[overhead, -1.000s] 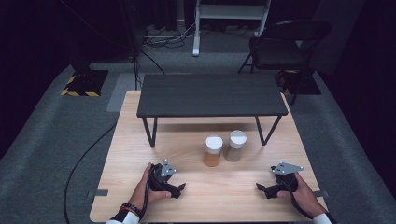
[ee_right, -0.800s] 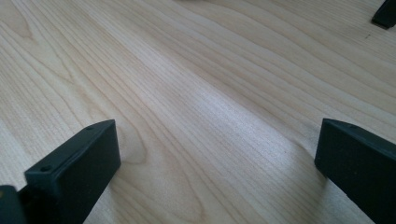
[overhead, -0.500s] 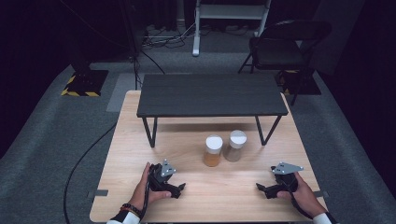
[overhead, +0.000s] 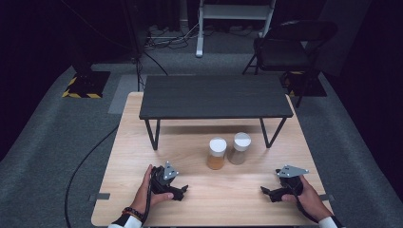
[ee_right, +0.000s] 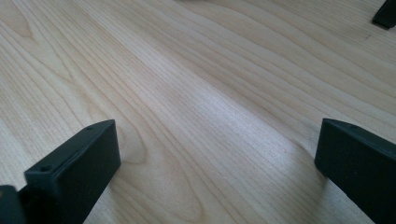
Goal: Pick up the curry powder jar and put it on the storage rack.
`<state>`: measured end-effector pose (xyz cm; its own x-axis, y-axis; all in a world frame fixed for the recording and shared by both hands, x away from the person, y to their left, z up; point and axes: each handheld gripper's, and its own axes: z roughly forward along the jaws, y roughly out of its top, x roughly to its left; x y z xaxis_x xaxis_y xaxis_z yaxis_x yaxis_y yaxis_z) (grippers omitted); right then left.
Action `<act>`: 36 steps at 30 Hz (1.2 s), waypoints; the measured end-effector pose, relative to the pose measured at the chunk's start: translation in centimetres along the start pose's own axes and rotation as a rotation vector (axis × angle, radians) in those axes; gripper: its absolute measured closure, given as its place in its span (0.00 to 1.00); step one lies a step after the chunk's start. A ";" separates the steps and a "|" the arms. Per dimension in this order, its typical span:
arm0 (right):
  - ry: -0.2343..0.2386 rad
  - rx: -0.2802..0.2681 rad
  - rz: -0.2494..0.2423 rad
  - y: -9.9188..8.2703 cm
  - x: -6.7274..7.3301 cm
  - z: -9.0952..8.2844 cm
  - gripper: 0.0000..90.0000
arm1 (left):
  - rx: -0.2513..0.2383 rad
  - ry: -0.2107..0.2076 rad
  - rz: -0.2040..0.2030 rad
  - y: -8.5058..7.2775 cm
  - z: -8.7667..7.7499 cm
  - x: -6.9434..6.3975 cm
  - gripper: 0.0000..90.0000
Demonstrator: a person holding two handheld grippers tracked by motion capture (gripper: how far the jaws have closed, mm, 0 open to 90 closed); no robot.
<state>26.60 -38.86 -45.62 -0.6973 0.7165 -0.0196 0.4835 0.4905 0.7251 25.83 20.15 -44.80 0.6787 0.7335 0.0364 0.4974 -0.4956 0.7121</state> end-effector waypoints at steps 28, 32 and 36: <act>0.000 0.000 0.000 0.0 0.0 0.0 0.00 | -0.157 -0.005 -0.031 2.7 -2.8 1.1 0.02; -0.001 0.000 0.001 0.0 0.0 0.0 0.00 | -0.166 -0.012 -0.018 3.5 -2.8 1.2 0.01; -0.002 0.000 0.002 0.0 0.1 0.0 0.00 | -0.173 -0.021 -0.008 4.2 -2.8 1.1 0.01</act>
<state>26.55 -38.82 -45.62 -0.6952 0.7185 -0.0196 0.4848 0.4889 0.7252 27.15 20.15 -39.85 0.6873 0.7262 0.0171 0.4033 -0.4011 0.8224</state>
